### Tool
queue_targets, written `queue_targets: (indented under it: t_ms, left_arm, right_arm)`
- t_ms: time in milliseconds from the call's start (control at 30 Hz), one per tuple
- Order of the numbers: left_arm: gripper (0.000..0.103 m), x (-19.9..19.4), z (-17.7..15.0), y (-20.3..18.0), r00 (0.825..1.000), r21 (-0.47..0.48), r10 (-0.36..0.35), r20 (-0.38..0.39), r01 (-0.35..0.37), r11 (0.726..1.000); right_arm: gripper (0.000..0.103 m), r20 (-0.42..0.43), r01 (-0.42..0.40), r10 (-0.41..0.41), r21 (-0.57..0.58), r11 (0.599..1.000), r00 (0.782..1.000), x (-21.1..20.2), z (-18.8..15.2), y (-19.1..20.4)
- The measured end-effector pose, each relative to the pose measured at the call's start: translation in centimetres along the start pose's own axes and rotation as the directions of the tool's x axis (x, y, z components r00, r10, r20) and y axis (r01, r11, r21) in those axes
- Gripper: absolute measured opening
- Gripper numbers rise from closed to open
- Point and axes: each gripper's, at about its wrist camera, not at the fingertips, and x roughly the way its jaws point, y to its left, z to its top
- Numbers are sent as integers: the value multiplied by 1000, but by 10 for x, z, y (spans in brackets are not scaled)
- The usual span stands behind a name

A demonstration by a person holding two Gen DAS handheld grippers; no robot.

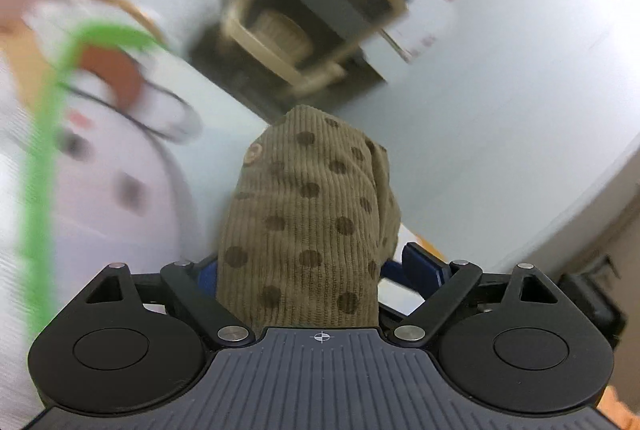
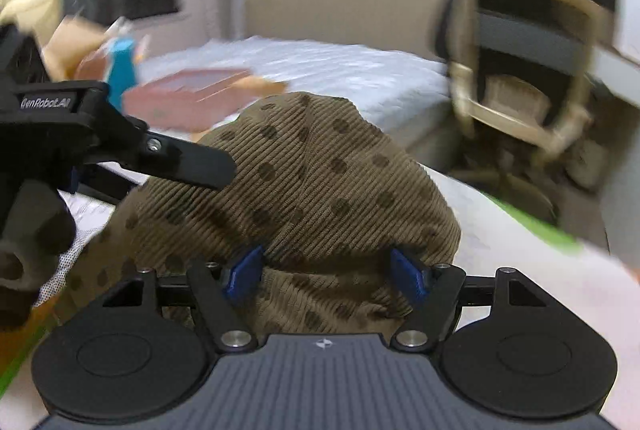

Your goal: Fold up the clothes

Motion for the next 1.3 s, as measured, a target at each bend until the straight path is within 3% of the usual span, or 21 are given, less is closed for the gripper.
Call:
queue_targets:
  t_ms: [133,167,300,367,433,500,600,700,800,867,967,1067,1133,1233,1267,1300]
  left_arm:
    - [91,-29,12,23,994,51,111,0,-110,993]
    - [91,-39,17,21,993,76,113,27,-115,991]
    - [91,-59,45,2,990,182,70,120,-92,979]
    - [90,-44,61,-12,993,216,19,115,-44,975]
    - [88,-16,71,-21,998,223,-31,56,17,975]
    - [88,20,73,-21,1000,204,-20,-14,22,979]
    - [88,59,66,-20,997,225,53,-56,-39,974]
    - [89,48,67,-30,997,227,74,-24,-67,971]
    - [95,8,58,-41,992,258,113,54,-123,958]
    - [95,-19,42,-46,985,288,141,96,-163,944]
    - [96,-41,13,-53,980,341,162,118,-193,920]
    - [96,-47,-20,-65,978,450,186,94,-208,868]
    - [97,-45,-40,-77,975,558,211,69,-213,802]
    - [98,-44,-66,-91,967,679,249,56,-219,700]
    - [98,-42,-72,-93,965,700,257,56,-222,679]
    - [98,-41,-74,-92,964,703,261,55,-223,675]
  right_arm:
    - [74,0,-5,5,-108,994,1000,17,18,18]
    - [74,6,1,0,-126,992,1000,15,19,18]
    - [74,57,147,-140,-141,979,989,-12,19,5]
    - [74,84,67,-61,-72,995,995,-35,20,1]
    - [74,75,-56,58,-40,998,995,-46,19,7]
    - [74,47,-185,186,-27,982,981,-51,13,18]
    - [73,-26,-202,201,-41,979,979,-40,-7,28]
    - [71,-99,-219,214,-53,974,972,-28,-26,38]
    - [71,3,-130,133,-174,976,991,-67,-31,39]
    - [71,59,-7,28,-317,948,998,-84,-43,47]
    - [71,62,61,-42,-362,930,997,-73,-50,54]
    - [71,57,97,-81,-413,905,995,-44,-51,63]
    - [67,112,180,-145,-450,875,983,-35,-47,66]
    - [67,267,301,-217,-332,894,939,-60,-15,52]
    - [67,306,338,-242,-316,887,921,-68,-11,50]
    - [67,316,366,-264,-327,871,911,-70,-13,49]
